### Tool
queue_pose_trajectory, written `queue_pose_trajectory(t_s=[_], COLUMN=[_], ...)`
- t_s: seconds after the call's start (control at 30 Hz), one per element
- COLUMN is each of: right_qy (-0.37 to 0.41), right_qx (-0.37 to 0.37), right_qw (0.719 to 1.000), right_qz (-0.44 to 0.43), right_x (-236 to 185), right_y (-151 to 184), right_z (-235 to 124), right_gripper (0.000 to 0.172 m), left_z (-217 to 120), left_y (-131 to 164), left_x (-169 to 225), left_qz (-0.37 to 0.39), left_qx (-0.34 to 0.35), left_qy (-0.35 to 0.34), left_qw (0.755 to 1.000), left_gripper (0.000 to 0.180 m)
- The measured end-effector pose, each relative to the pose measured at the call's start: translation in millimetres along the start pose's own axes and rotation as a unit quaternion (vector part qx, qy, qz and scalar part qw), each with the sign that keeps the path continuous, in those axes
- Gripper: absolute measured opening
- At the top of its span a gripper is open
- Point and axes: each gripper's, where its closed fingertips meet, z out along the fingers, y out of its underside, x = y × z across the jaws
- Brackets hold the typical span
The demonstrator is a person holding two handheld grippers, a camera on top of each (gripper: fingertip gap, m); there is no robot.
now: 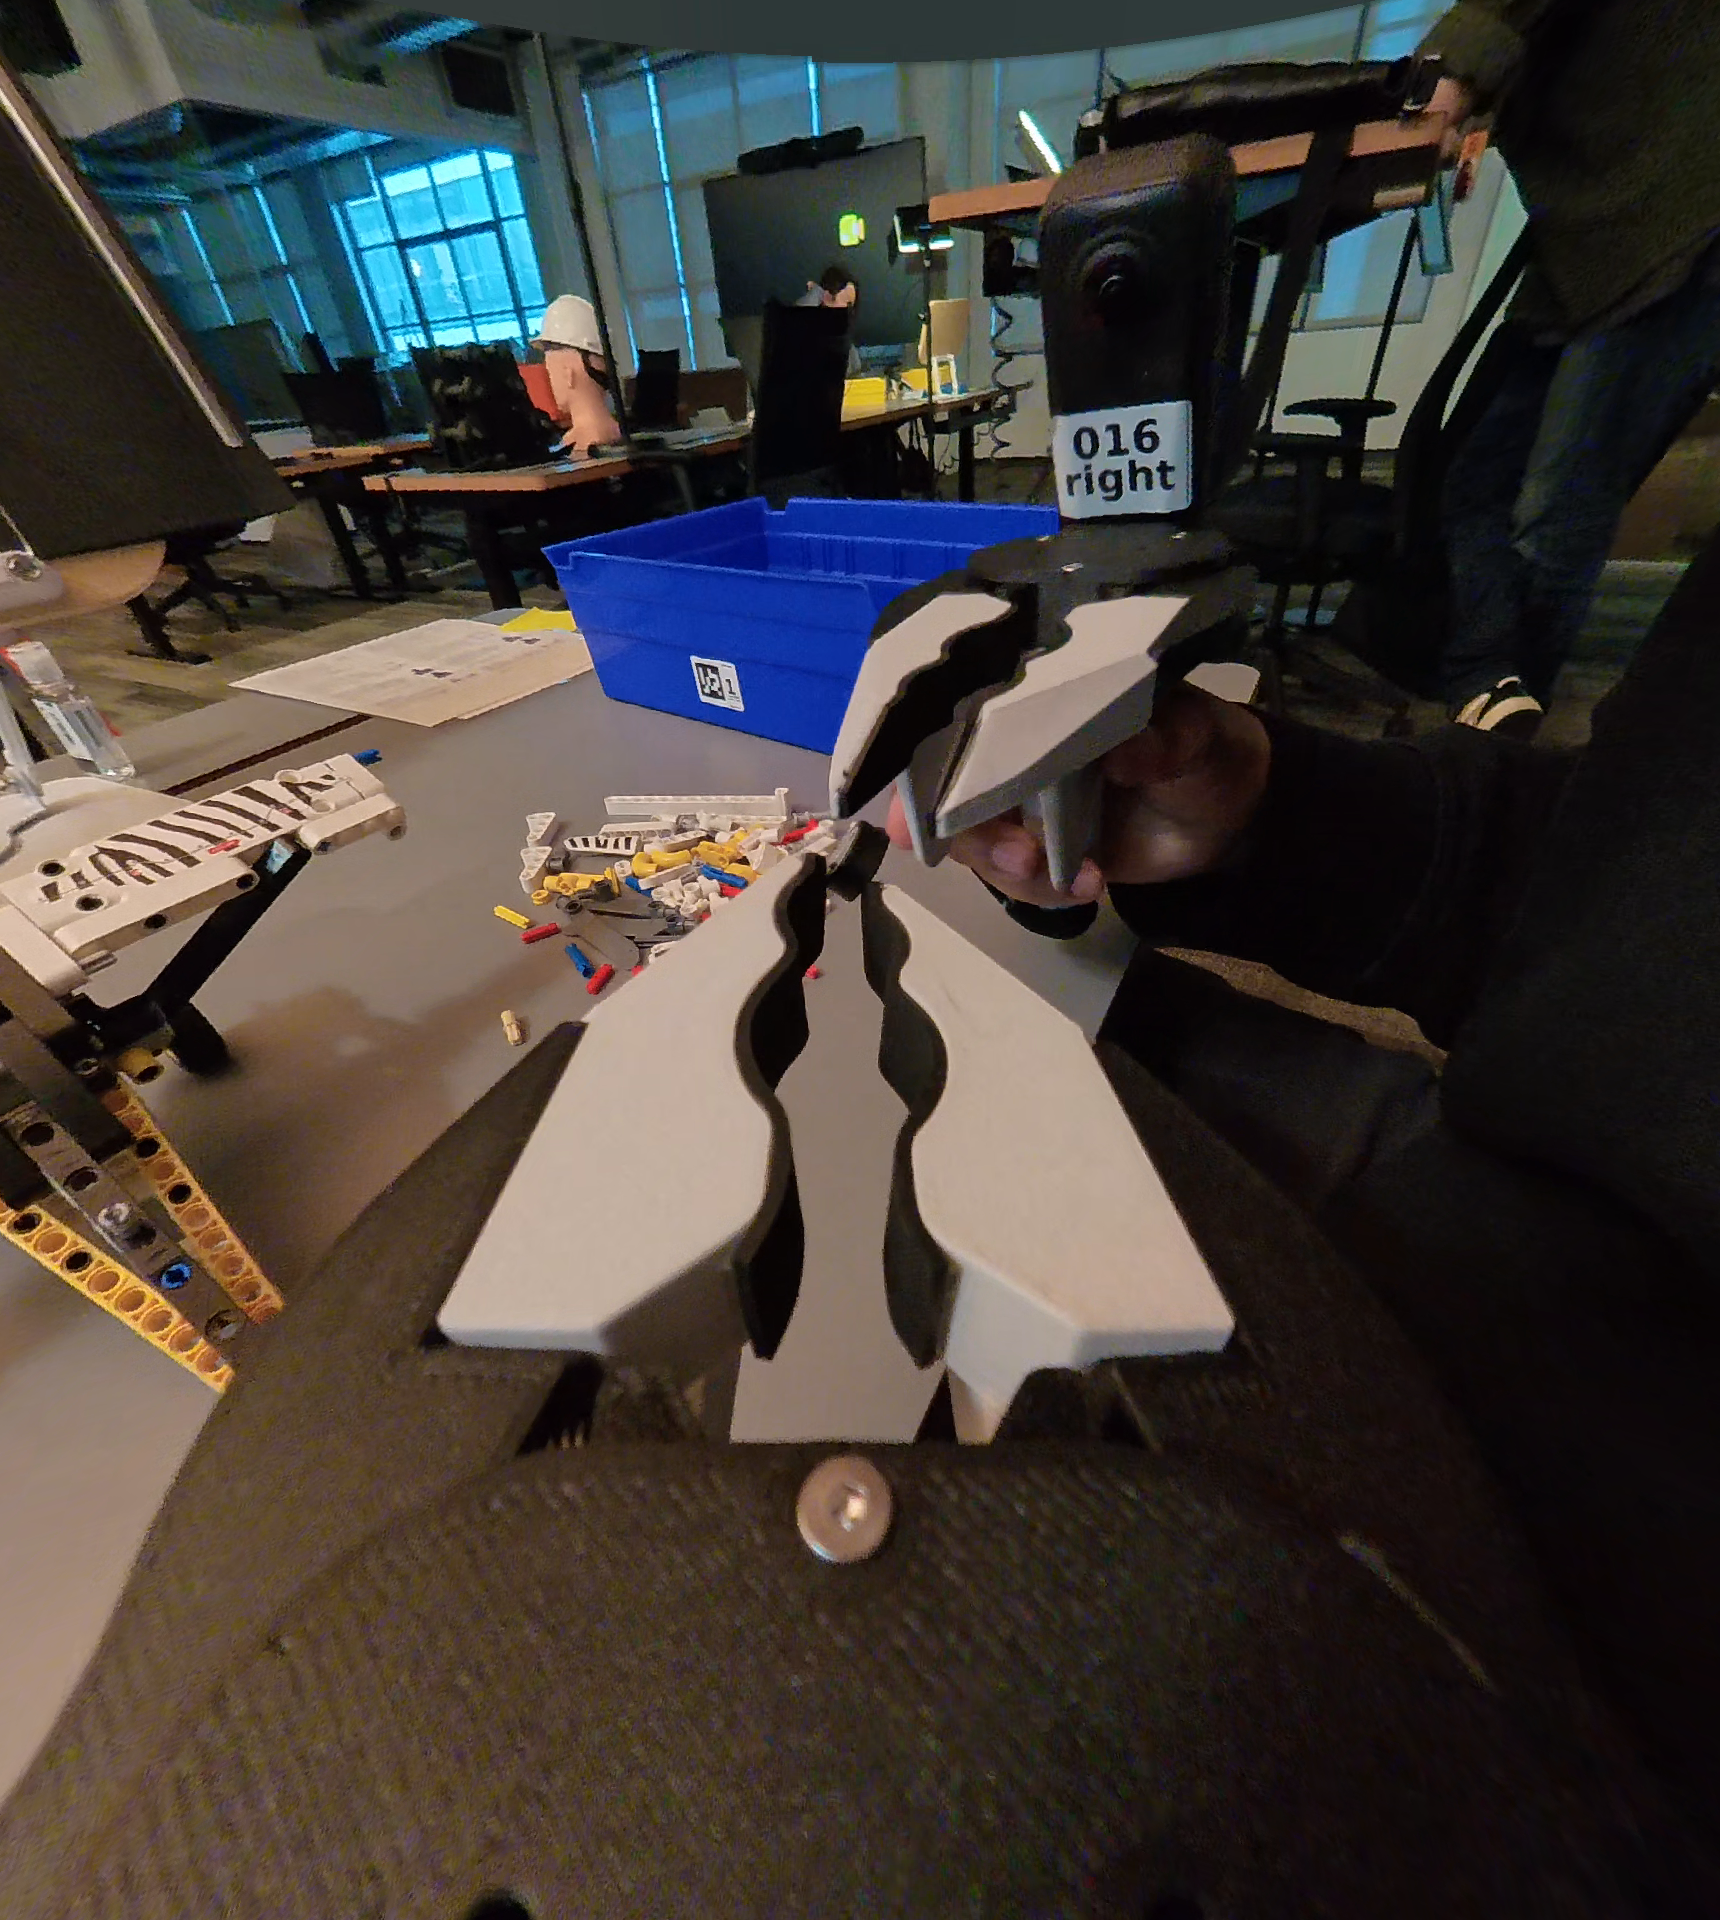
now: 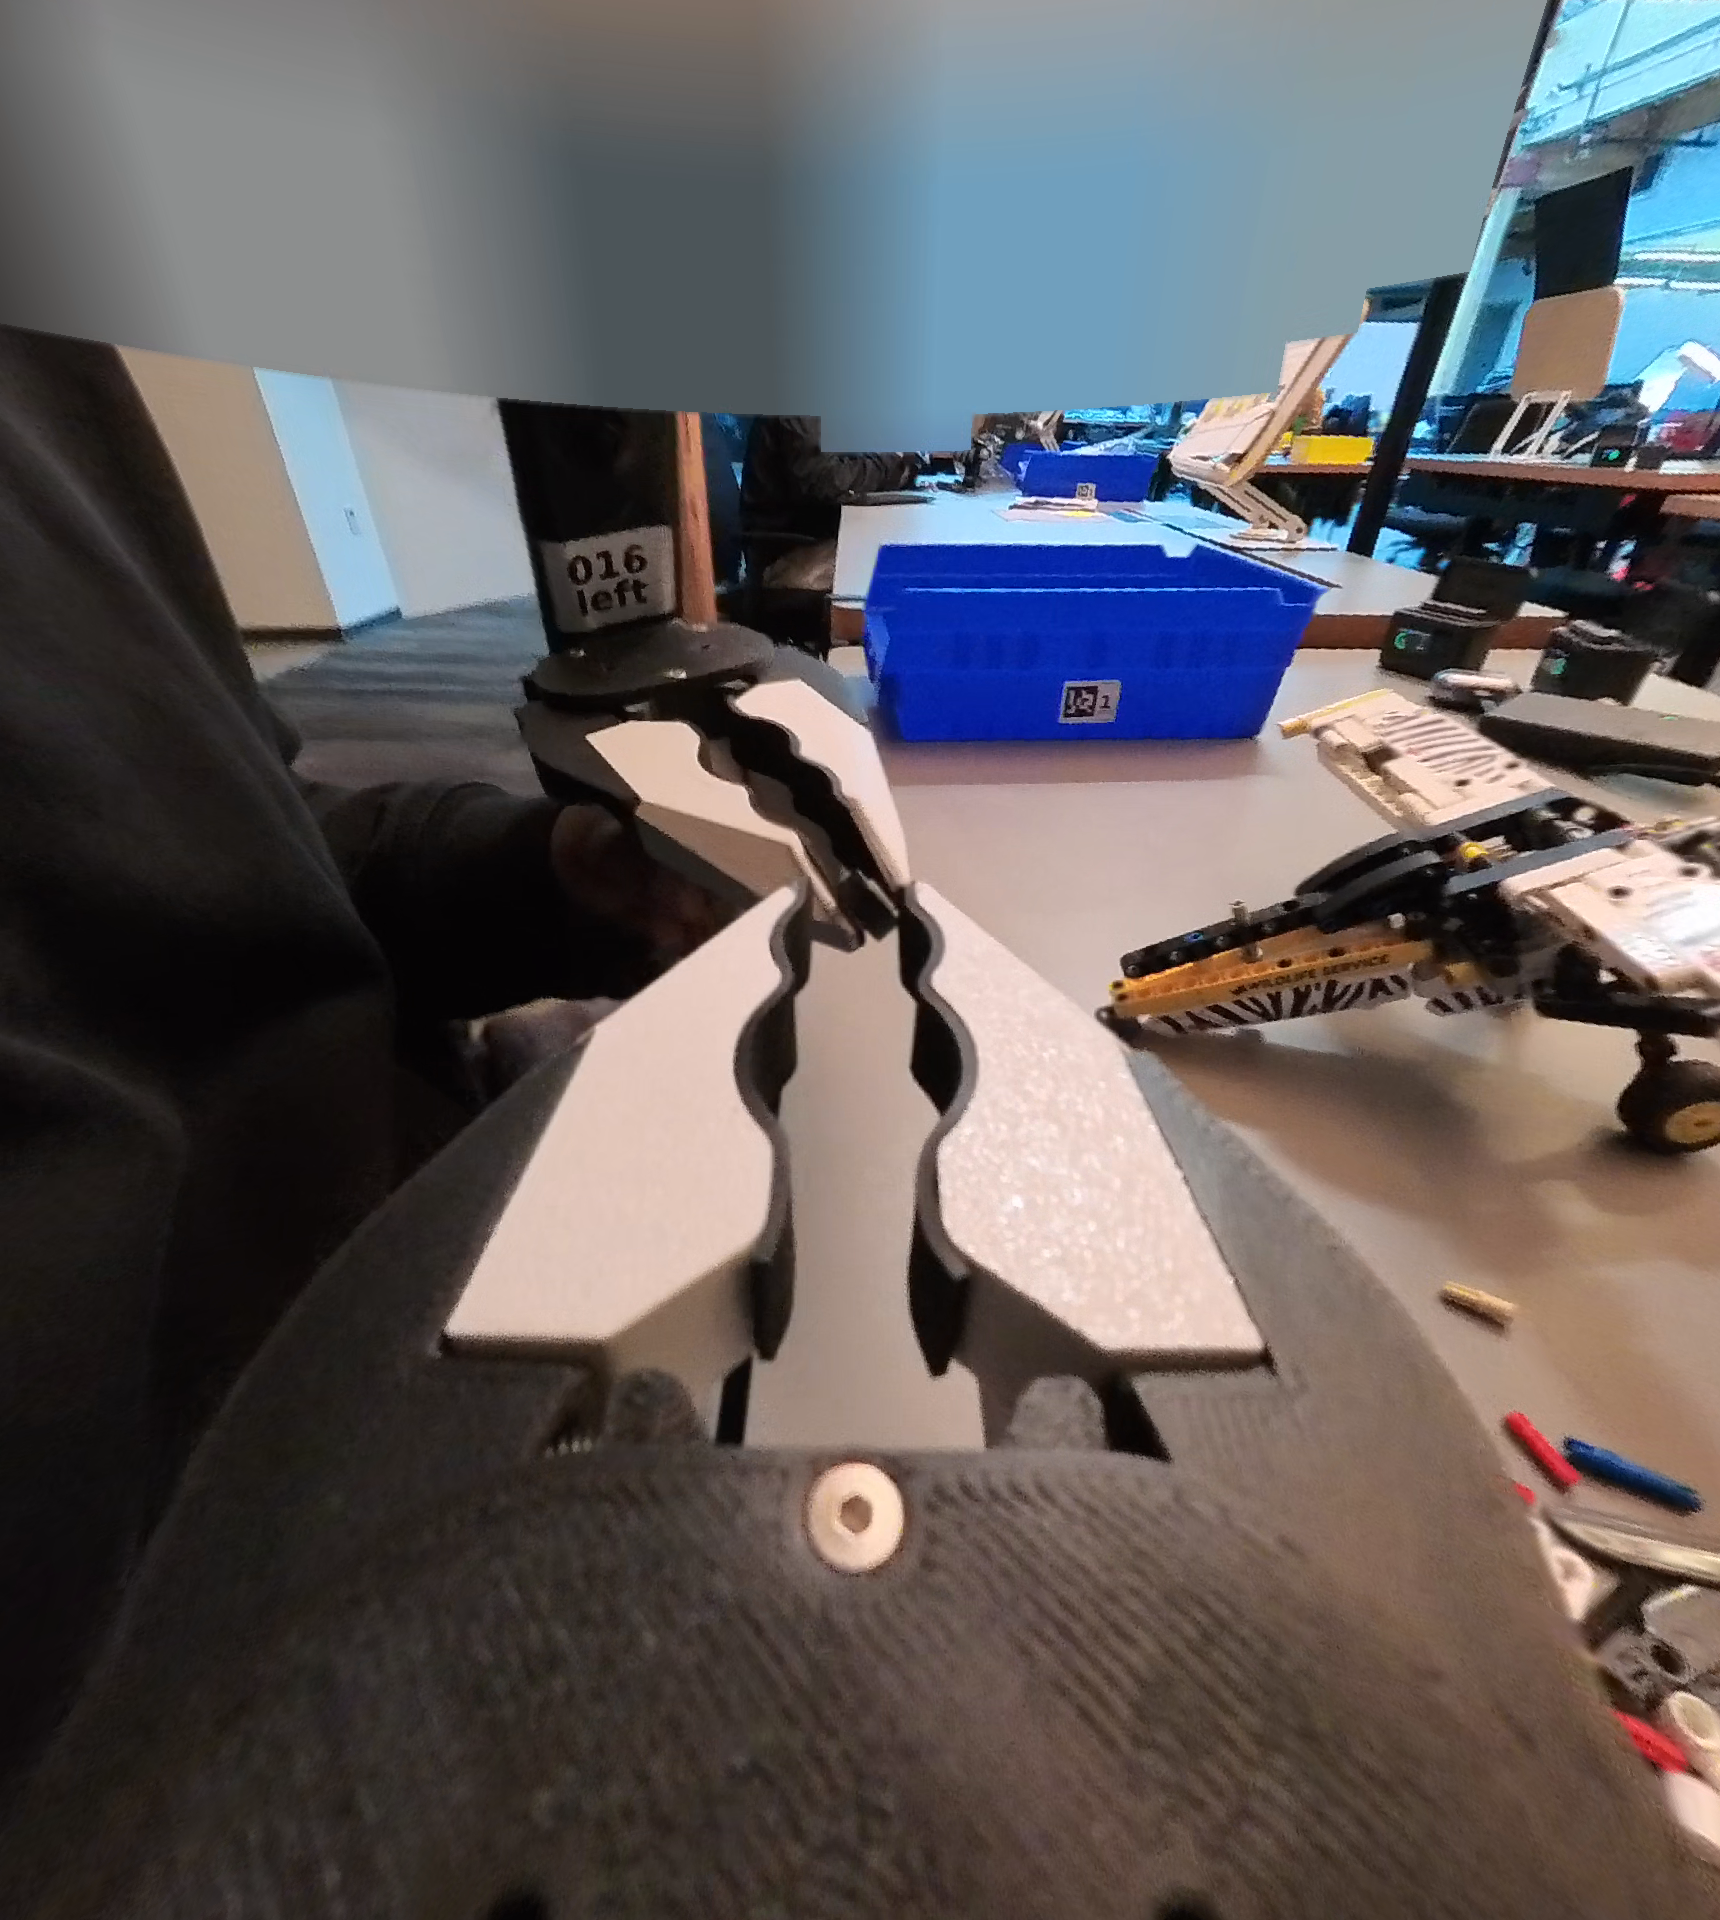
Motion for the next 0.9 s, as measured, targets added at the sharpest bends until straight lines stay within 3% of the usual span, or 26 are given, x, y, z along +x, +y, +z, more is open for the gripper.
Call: queue_pose_trajectory(t_s=[0.27,0.4,0.53,0.7,0.8,0.9], right_qy=[0.025,0.006,-0.029,-0.073,-0.127,-0.149], right_qx=[-0.034,-0.035,-0.034,-0.015,0.022,0.050], right_qw=[0.996,0.997,0.999,0.996,0.985,0.976], right_qz=[-0.075,-0.073,-0.026,0.040,0.111,0.152], right_x=[-2,-9,-17,-23,-32,-31], right_y=[7,6,5,3,-7,-8], right_z=[1,-1,0,-1,-1,-1], right_gripper=[0.007,0.006,0.004,0.003,0.003,0.003], left_z=[1,-1,-7,-9,-15,-16], left_y=[2,-1,-3,-4,-13,-15], left_x=[6,12,21,26,34,35], left_qz=[-0.010,-0.081,-0.238,-0.269,-0.319,-0.355], left_qx=[-0.005,0.010,0.010,0.005,0.031,0.049], left_qy=[0.020,0.072,0.183,0.213,0.277,0.298], left_qw=[1.000,0.994,0.954,0.939,0.906,0.885], left_gripper=[0.004,0.004,0.003,0.003,0.002,0.003])
